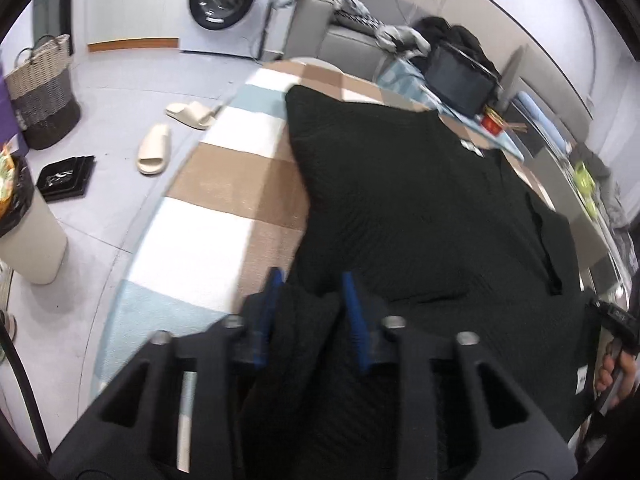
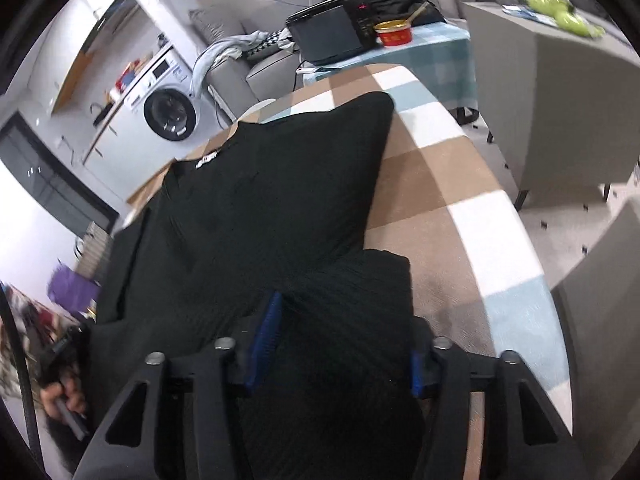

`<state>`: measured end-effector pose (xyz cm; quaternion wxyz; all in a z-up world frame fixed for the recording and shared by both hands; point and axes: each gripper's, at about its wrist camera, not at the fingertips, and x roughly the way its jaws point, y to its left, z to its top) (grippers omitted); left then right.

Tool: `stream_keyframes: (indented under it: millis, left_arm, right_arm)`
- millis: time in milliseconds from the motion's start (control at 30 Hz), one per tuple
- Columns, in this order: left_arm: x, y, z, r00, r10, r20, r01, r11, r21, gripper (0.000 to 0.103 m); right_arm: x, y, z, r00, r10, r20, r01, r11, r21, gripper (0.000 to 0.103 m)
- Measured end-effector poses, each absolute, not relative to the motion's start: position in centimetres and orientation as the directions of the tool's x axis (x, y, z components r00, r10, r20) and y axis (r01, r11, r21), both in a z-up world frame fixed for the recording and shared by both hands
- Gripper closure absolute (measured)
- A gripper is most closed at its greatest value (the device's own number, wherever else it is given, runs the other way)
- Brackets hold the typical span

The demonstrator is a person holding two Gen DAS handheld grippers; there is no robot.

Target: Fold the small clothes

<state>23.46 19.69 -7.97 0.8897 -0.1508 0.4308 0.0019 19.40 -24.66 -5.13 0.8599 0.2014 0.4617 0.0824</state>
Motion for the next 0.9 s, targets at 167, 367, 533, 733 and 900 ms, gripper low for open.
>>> stream_keyframes:
  millis: [167,367,533,733,900]
  left_arm:
    - [22.9,18.1,-8.2,0.625,-0.116,-0.772,-0.09,0.972,-0.218,0.083]
    - [19.3,16.8,-7.7,0.612,-0.083,-0.787,-0.064,0.986,-0.153,0.083]
    - [15.5,17.4,-7.6,0.601,-0.081,-0.795,-0.086,0.982,-0.165,0.082]
    - [14.1,17.6,-6.8,0.602,-0.052,-0.797,-0.125,0.979,-0.158,0.069]
    - [12.4,18.3,-5.3,0.619,-0.048,-0.784,-0.136,0.977,-0.167,0.051]
  right_arm:
    - [19.5,-24.3,-5.6,0.542,0.329,-0.774,0.017,0.916,0.401,0.068]
    - [17.7,-24.1,-5.5,0.502,0.347,-0.792,-0.018,0.92,0.392,0.069]
    - [14.5,-24.2,-5.2,0.485,0.35,-0.801,-0.036,0.924,0.382,0.066]
    - [13.9,-24.8,-4.5,0.502,0.325,-0.801,-0.027,0.932,0.362,0.048]
    - [12.6,-25.0,-3.3,0.547,0.312,-0.777,-0.041,0.937,0.347,0.021]
